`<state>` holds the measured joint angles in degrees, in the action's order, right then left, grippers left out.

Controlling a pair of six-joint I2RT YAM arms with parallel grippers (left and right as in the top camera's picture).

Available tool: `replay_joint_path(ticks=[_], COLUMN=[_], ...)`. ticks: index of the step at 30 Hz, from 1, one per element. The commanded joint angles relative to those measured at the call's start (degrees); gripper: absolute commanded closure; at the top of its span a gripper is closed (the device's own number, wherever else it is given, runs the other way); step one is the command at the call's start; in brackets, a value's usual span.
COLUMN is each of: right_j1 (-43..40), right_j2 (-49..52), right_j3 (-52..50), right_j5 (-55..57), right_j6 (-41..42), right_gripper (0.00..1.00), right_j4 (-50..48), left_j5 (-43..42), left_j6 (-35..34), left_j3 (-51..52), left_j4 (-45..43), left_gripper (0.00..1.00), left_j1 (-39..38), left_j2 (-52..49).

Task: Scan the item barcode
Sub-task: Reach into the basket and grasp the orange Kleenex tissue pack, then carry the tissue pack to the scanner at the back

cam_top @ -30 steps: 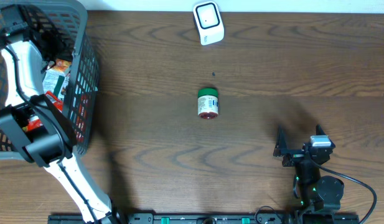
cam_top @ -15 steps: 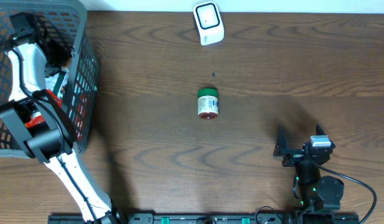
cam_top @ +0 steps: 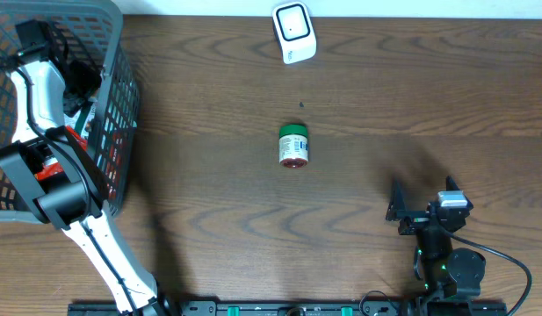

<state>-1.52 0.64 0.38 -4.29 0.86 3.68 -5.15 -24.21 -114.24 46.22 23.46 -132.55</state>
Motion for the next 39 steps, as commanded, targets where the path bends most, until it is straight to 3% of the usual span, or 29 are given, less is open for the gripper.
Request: replay_joint_path(ticks=[1, 3, 9, 12, 14, 33, 39], right_j1=[0.1, 0.1, 0.1, 0.1, 0.1, 0.1, 0.1], right_j2=[-0.3, -0.3, -0.3, -0.3, -0.3, -0.3, -0.3], right_j3=[-0.1, -0.1, -0.1, -0.1, -0.1, -0.1, -0.1], right_j5=[-0.3, -0.3, -0.3, -0.3, -0.3, -0.3, -0.3], right_j6=[0.8, 0.8, 0.8, 0.8, 0.8, 0.8, 0.8], right_gripper=[0.01, 0.01, 0.01, 0.01, 0.01, 0.01, 0.01], right_j4=[0.2, 0.2, 0.2, 0.2, 0.2, 0.2, 0.2], left_j5=[1.7, 2.8, 3.3, 3.3, 3.3, 2.7, -12.9], left_j6=[-0.1, -0.1, -0.1, -0.1, -0.1, 1.6, 6.5], left_j3=[1.7, 3.1, 4.4, 4.2, 3.9, 3.9, 3.9], left_j4=[-1.3, -2.9, -3.7, -3.7, -3.5, 4.8, 12.7], left_gripper=[0.33, 0.34, 0.6, 0.86, 0.93, 0.93, 0.93], left_j1=[0.2, 0.2, 0.4, 0.4, 0.9, 2.2, 1.9], left_j2=[-1.6, -1.6, -1.6, -1.2, 0.2, 28.3, 39.5])
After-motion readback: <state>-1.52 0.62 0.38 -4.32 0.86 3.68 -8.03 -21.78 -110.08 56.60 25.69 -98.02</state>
